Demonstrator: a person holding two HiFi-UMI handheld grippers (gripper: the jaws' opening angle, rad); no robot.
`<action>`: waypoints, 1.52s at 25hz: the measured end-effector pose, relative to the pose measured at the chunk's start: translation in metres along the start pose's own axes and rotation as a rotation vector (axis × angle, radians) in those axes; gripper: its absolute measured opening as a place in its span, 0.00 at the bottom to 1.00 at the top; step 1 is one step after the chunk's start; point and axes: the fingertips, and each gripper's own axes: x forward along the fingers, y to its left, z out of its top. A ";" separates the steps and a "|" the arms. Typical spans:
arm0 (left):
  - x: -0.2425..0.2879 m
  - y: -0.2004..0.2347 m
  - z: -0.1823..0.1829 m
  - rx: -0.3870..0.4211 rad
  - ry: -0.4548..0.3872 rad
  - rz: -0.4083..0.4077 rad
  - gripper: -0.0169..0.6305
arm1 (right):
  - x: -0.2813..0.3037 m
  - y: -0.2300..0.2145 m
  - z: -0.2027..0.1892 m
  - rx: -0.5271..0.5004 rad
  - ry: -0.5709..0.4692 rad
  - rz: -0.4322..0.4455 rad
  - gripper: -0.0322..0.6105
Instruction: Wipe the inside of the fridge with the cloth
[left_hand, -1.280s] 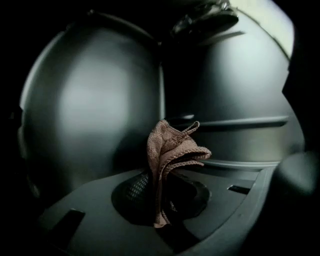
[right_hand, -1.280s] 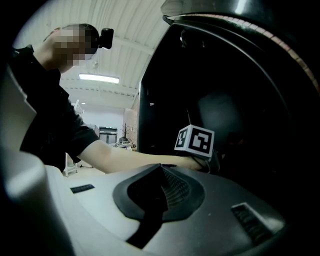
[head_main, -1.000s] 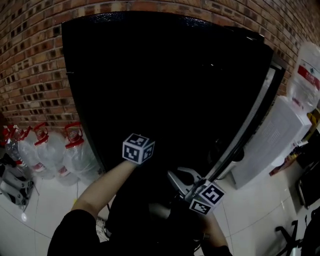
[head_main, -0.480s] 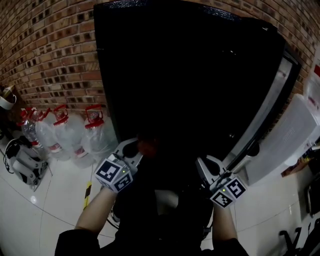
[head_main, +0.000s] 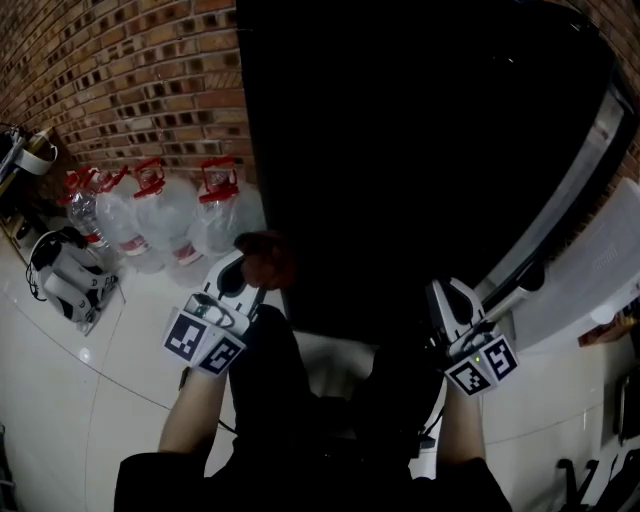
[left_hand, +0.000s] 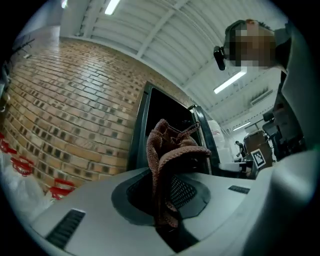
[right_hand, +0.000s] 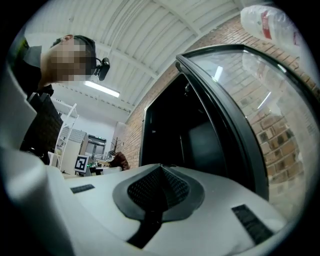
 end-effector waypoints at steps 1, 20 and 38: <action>-0.006 0.002 -0.002 0.022 0.004 0.016 0.12 | -0.002 -0.002 -0.002 0.000 -0.006 -0.008 0.05; -0.024 0.000 -0.045 0.126 0.051 0.087 0.12 | -0.009 -0.015 -0.033 -0.064 0.022 -0.135 0.05; -0.022 -0.004 -0.056 0.114 0.101 0.083 0.12 | 0.000 -0.007 -0.060 -0.195 0.193 -0.166 0.05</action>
